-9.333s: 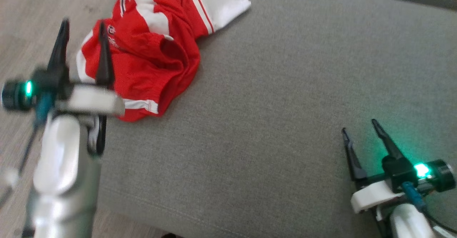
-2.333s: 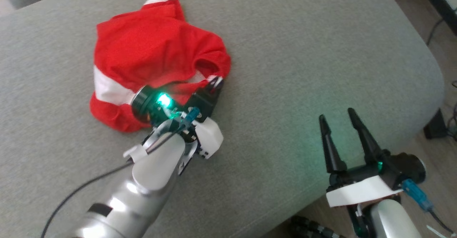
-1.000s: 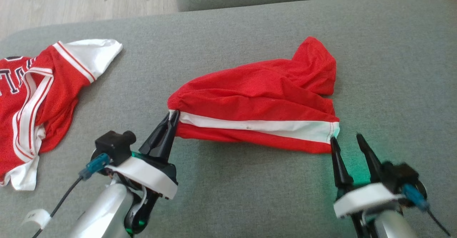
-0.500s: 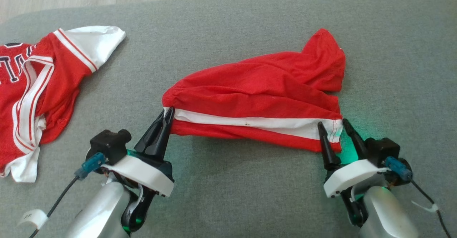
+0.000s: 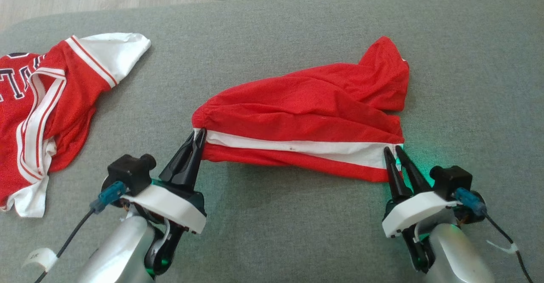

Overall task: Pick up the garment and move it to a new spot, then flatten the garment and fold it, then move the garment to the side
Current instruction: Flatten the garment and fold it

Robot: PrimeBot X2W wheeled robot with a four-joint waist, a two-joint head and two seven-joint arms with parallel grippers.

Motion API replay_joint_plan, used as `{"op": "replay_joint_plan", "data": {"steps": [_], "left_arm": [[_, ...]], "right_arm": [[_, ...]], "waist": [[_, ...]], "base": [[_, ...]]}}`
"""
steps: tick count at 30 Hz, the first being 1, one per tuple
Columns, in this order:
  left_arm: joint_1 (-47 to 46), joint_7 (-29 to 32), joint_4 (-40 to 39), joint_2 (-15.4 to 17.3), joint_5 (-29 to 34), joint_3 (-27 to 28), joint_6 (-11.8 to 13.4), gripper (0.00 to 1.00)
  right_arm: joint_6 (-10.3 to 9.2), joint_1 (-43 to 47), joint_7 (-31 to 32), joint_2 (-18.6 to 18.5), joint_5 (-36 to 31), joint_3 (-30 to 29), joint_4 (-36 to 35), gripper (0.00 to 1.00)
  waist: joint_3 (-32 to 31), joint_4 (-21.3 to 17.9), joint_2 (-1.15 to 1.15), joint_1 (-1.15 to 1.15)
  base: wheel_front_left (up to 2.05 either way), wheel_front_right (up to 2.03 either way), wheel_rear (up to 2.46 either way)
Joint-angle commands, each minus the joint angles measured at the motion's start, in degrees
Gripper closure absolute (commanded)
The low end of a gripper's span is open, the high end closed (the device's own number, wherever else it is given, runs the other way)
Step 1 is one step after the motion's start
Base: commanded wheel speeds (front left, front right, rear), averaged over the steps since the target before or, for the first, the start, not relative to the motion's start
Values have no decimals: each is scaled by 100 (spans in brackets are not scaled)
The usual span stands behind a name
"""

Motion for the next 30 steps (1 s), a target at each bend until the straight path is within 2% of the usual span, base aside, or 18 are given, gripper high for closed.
{"op": "replay_joint_plan", "data": {"steps": [1,2,3,5,6,7,8,12,19,23,24,30], "left_arm": [[-298,-67,-132,124,-32,186,18,100],[-306,-63,-128,124,-36,181,17,100],[-312,-61,-123,124,-41,177,15,100],[-318,-62,-111,128,-51,170,13,100],[-323,-64,-107,130,-52,166,12,100],[-328,-67,-105,128,-55,161,11,100],[-331,-69,-102,126,-60,157,10,100],[-333,-86,-75,131,-72,145,8,100],[-371,-87,-33,116,-91,91,-4,100],[-382,-112,-11,117,-97,68,-10,100],[-380,-116,-5,121,-99,65,-10,100],[-360,-136,35,125,-126,42,-12,100]], "right_arm": [[-4,-64,-22,-9,36,164,-105,71],[-4,-76,-22,-9,71,200,-93,82],[-4,-86,-22,-8,102,228,-79,99],[-4,-107,-22,-8,67,169,-79,100],[-4,-111,-22,-8,9,88,-106,80],[-4,-105,-22,-8,-20,40,-127,50],[-4,-95,-22,-8,-29,-14,-140,0],[-4,-64,-22,-8,-2,-84,-81,0],[-4,-181,-22,-8,474,322,305,0],[-4,-222,-22,-7,347,304,219,4],[-4,-220,-22,-7,284,302,173,1],[-4,-112,-22,-7,40,266,-18,0]], "waist": [[3,1,0,0],[4,2,0,0],[5,4,0,0],[2,8,0,0],[2,15,0,0],[1,25,0,0],[-3,31,0,0],[-29,45,0,0],[-47,70,0,0],[-73,80,0,0],[-82,79,0,0],[-139,82,0,0]], "base": [[0,0,0],[0,0,0],[0,0,0],[0,0,0],[0,0,0],[0,0,0],[0,0,0],[0,0,0],[0,0,0],[0,0,0],[0,0,0],[0,0,0]]}}
